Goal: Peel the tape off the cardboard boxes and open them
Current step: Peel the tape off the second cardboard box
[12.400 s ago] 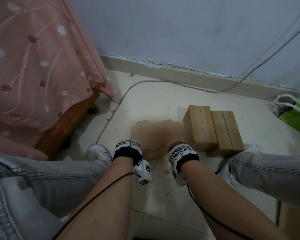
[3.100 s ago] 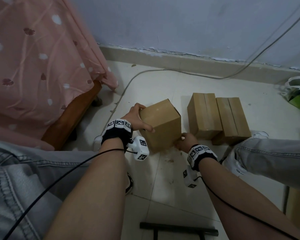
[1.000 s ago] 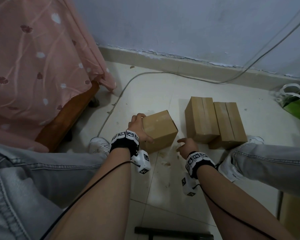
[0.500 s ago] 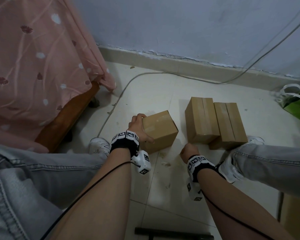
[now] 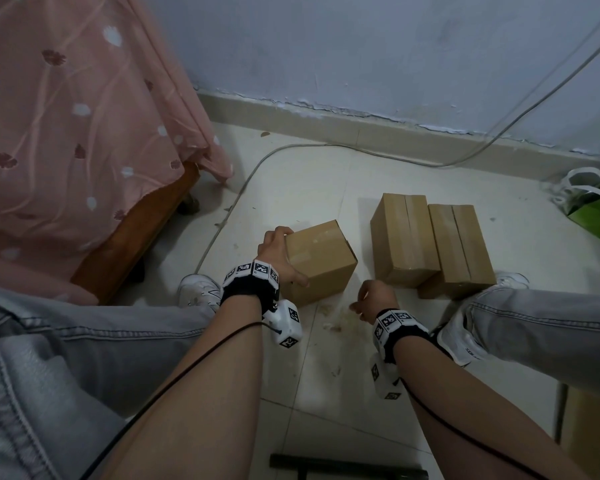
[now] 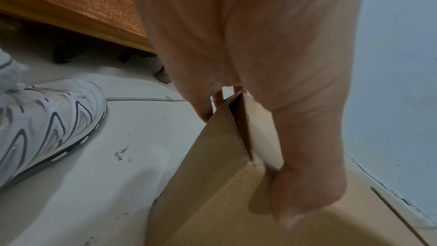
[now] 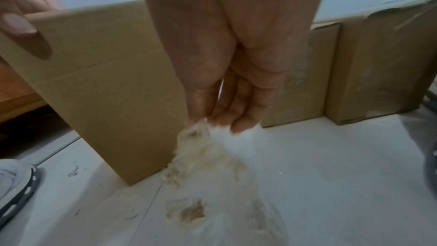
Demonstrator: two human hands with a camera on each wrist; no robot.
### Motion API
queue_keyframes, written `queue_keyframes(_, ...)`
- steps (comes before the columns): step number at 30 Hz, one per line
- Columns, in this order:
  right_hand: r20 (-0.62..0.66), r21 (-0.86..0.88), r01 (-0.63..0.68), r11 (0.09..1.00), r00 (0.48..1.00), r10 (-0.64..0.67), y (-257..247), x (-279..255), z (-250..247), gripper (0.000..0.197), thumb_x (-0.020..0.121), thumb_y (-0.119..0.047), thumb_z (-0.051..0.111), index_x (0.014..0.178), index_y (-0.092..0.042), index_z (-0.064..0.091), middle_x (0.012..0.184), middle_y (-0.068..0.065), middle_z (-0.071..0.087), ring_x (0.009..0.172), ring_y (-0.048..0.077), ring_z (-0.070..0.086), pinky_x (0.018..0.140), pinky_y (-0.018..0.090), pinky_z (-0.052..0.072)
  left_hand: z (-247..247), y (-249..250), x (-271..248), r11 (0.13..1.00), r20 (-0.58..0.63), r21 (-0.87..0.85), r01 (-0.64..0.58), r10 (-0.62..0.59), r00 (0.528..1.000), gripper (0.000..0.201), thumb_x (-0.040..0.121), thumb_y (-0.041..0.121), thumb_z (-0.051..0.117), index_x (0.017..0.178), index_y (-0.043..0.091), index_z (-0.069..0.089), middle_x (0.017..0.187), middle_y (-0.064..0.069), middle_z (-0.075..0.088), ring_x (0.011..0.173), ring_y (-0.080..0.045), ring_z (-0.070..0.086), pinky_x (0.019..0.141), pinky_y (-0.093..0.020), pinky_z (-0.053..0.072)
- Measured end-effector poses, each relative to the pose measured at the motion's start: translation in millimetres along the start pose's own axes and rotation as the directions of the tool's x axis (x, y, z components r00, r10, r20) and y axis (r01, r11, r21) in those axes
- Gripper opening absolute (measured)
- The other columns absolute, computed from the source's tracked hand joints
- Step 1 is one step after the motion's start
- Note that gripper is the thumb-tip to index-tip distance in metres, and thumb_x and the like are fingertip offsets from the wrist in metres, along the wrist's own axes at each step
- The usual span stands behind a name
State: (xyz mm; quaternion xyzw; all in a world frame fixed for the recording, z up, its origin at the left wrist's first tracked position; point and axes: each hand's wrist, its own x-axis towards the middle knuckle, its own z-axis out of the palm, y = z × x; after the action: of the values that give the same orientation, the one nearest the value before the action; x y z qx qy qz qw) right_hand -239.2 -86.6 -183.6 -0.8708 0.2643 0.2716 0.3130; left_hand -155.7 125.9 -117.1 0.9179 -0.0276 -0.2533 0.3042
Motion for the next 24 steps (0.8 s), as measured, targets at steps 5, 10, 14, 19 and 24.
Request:
queue_keyframes(5,-0.016,0.010,-0.008,1.000,1.000,0.008,2.6,-0.8,0.3,0.019,0.090,-0.020,0.067,0.090,-0.004,0.077,0.096,0.016,0.073,0.094,0.029,0.068,0.073,0.025,0.049,0.1,0.2,-0.5,1.000,0.000,0.000,0.004,-0.004,1.000,0.102,0.053,0.023,0.092,0.135,0.027,0.030,0.130,-0.002,0.033,0.123,-0.028,0.038,0.083,-0.032,0.040)
queue_keyframes(10,0.009,0.118,0.009,0.993,1.000,-0.010,5.3,-2.1,2.7,0.017,0.087,0.000,0.064,0.093,-0.008,0.078,0.099,0.014,0.072,0.091,0.026,0.069,0.082,0.026,0.056,-0.2,1.0,-0.5,1.000,0.003,0.006,0.002,-0.002,1.000,0.102,0.054,0.023,0.092,0.135,0.026,0.030,0.131,-0.003,0.033,0.124,-0.028,0.038,0.084,-0.032,0.041)
queue_keyframes(14,0.033,0.362,-0.010,0.932,0.999,-0.002,-1.0,-5.2,1.5,0.008,0.081,0.006,0.072,0.076,0.001,0.070,0.085,0.020,0.069,0.068,0.032,0.071,0.066,0.044,0.062,-0.2,1.0,-0.7,1.000,0.000,0.011,0.003,-0.003,1.000,0.102,0.054,0.023,0.091,0.135,0.026,0.030,0.129,-0.003,0.033,0.123,-0.028,0.038,0.082,-0.032,0.041)
queue_keyframes(19,0.038,0.352,0.009,0.936,0.999,-0.024,-9.0,0.5,-4.3,0.007,0.081,-0.015,0.075,0.079,-0.008,0.075,0.069,0.010,0.073,0.067,0.023,0.072,0.074,0.041,0.062,-0.8,1.5,-0.6,1.000,0.005,0.013,0.001,-0.001,1.000,0.102,0.054,0.023,0.091,0.135,0.026,0.030,0.129,-0.003,0.033,0.123,-0.029,0.038,0.082,-0.033,0.041)
queue_keyframes(24,0.133,0.415,-0.087,0.906,0.990,0.035,-15.4,-7.9,-5.8,0.011,0.091,-0.004,0.063,0.097,0.001,0.070,0.086,0.016,0.066,0.067,0.025,0.064,0.056,0.035,0.060,0.1,1.4,-0.7,1.000,0.006,0.009,0.003,-0.003,1.000,0.101,0.054,0.022,0.091,0.135,0.026,0.030,0.130,-0.003,0.032,0.123,-0.029,0.039,0.082,-0.032,0.041)
